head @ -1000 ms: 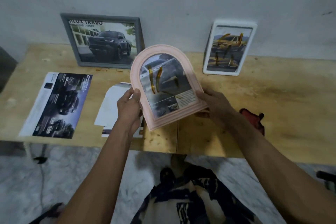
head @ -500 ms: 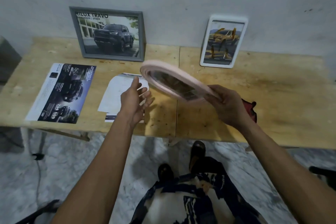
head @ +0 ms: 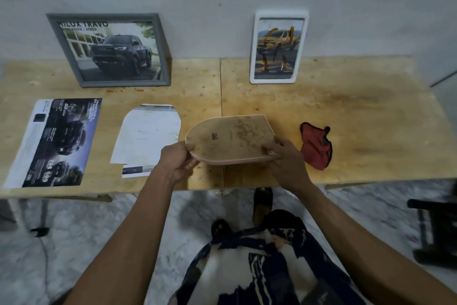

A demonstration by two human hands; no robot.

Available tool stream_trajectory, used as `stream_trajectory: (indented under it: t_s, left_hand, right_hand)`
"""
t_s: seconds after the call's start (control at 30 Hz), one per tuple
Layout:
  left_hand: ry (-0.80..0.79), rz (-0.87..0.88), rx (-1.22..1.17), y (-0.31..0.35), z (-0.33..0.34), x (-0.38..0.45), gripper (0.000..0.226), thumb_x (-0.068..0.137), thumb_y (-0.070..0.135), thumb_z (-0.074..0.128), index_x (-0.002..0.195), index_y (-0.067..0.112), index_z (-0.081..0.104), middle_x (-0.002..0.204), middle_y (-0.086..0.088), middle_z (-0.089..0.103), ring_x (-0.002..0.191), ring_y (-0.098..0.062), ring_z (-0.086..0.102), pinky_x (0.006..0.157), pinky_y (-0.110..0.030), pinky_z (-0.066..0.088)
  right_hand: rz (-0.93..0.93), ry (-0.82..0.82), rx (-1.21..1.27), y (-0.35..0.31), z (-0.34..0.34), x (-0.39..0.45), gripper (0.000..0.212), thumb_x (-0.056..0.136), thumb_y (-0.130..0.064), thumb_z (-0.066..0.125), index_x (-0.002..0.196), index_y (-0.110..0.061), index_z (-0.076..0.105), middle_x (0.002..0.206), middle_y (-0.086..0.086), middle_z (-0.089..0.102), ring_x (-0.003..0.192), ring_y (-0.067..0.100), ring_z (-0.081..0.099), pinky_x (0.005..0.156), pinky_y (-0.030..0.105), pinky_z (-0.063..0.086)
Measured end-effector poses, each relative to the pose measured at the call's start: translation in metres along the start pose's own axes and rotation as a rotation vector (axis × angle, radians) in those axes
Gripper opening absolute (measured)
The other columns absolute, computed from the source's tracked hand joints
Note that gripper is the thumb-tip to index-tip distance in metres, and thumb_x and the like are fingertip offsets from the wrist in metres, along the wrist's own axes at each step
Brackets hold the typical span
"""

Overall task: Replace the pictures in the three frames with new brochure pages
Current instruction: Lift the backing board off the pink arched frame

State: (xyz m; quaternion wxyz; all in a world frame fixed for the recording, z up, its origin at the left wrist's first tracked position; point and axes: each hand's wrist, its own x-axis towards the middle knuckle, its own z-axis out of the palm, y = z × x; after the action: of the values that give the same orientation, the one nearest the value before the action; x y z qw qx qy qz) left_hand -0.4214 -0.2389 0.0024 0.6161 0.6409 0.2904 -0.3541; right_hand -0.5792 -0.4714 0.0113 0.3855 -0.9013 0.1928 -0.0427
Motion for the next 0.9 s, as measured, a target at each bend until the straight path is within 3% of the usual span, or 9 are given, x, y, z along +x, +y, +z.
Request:
stream_trajectory:
  t_s: [0.1, 0.17, 0.23, 0.37, 0.47, 0.53, 0.63, 0.8, 0.9]
  left_hand:
    - [0.046, 0.008, 0.079, -0.013, -0.003, 0.012, 0.017, 0.097, -0.001, 0.055, 0.104, -0.012, 0.065, 0.061, -0.018, 0.059, 0.045, -0.021, 0.035, 0.043, -0.030, 0.029]
    - [0.120, 0.047, 0.163, -0.019, -0.004, 0.018, 0.023, 0.092, -0.001, 0.064, 0.114, -0.006, 0.065, 0.064, -0.016, 0.066, 0.044, -0.023, 0.045, 0.045, -0.031, 0.040]
    - [0.203, 0.108, 0.331, -0.024, -0.002, 0.021, 0.037, 0.086, 0.004, 0.073, 0.122, 0.002, 0.064, 0.086, -0.013, 0.072, 0.059, -0.025, 0.062, 0.060, -0.036, 0.057]
    - [0.254, 0.223, 0.562, -0.029, 0.010, 0.017, 0.045, 0.081, 0.017, 0.082, 0.121, 0.009, 0.063, 0.101, -0.007, 0.071, 0.080, -0.023, 0.066, 0.076, -0.031, 0.054]
    - [0.287, 0.262, 0.640, -0.033, 0.015, 0.017, 0.051, 0.076, 0.022, 0.085, 0.121, 0.010, 0.064, 0.108, -0.009, 0.072, 0.097, -0.031, 0.069, 0.088, -0.038, 0.056]
    - [0.310, 0.279, 0.740, -0.036, 0.016, 0.019, 0.056, 0.073, 0.029, 0.086, 0.122, 0.011, 0.066, 0.114, -0.011, 0.069, 0.099, -0.033, 0.068, 0.088, -0.043, 0.057]
    - [0.352, 0.333, 0.853, -0.039, 0.019, 0.016, 0.060, 0.076, 0.033, 0.084, 0.127, 0.015, 0.059, 0.122, -0.012, 0.060, 0.108, -0.034, 0.062, 0.089, -0.047, 0.054]
    - [0.368, 0.390, 1.099, -0.045, 0.027, 0.012, 0.031, 0.089, 0.030, 0.065, 0.115, 0.013, 0.061, 0.129, -0.013, 0.048, 0.119, -0.034, 0.049, 0.087, -0.045, 0.052]
    - [0.417, 0.338, 1.048, -0.044, 0.036, 0.012, 0.031, 0.090, 0.025, 0.061, 0.117, 0.009, 0.063, 0.126, -0.017, 0.049, 0.120, -0.036, 0.047, 0.091, -0.046, 0.050]
  right_hand:
    - [0.028, -0.065, 0.008, -0.001, 0.009, -0.006, 0.050, 0.077, -0.038, 0.059, 0.115, -0.007, 0.070, 0.129, 0.019, 0.056, 0.111, 0.029, 0.057, 0.088, 0.025, 0.040]
    - [0.053, -0.131, 0.025, 0.003, 0.015, -0.008, 0.072, 0.069, -0.052, 0.054, 0.124, -0.007, 0.065, 0.131, 0.012, 0.052, 0.113, 0.017, 0.049, 0.090, 0.018, 0.034]
    - [0.089, -0.194, -0.003, 0.012, 0.021, -0.007, 0.087, 0.060, -0.061, 0.053, 0.128, -0.008, 0.061, 0.134, 0.012, 0.048, 0.119, 0.020, 0.047, 0.090, 0.017, 0.029]
    - [0.190, -0.234, -0.037, 0.027, 0.031, 0.001, 0.074, 0.066, -0.048, 0.067, 0.124, -0.003, 0.061, 0.136, 0.019, 0.043, 0.122, 0.032, 0.047, 0.093, 0.023, 0.031]
    - [0.211, -0.283, -0.079, 0.030, 0.038, 0.004, 0.073, 0.069, -0.044, 0.076, 0.126, -0.003, 0.057, 0.141, 0.019, 0.036, 0.123, 0.031, 0.044, 0.093, 0.022, 0.032]
    - [0.201, -0.294, -0.109, 0.032, 0.042, 0.005, 0.067, 0.075, -0.036, 0.081, 0.128, -0.003, 0.055, 0.143, 0.018, 0.032, 0.124, 0.030, 0.042, 0.094, 0.022, 0.033]
    - [0.193, -0.282, -0.149, 0.034, 0.044, 0.008, 0.060, 0.081, -0.029, 0.078, 0.129, -0.005, 0.053, 0.143, 0.015, 0.031, 0.125, 0.028, 0.041, 0.093, 0.023, 0.034]
    - [0.182, -0.224, -0.172, 0.034, 0.047, 0.009, 0.047, 0.086, -0.018, 0.070, 0.128, -0.008, 0.051, 0.142, 0.008, 0.035, 0.123, 0.022, 0.042, 0.088, 0.021, 0.035]
    - [0.152, -0.202, -0.215, 0.032, 0.049, 0.011, 0.039, 0.089, -0.014, 0.065, 0.125, -0.005, 0.053, 0.140, 0.009, 0.037, 0.118, 0.021, 0.045, 0.083, 0.019, 0.034]
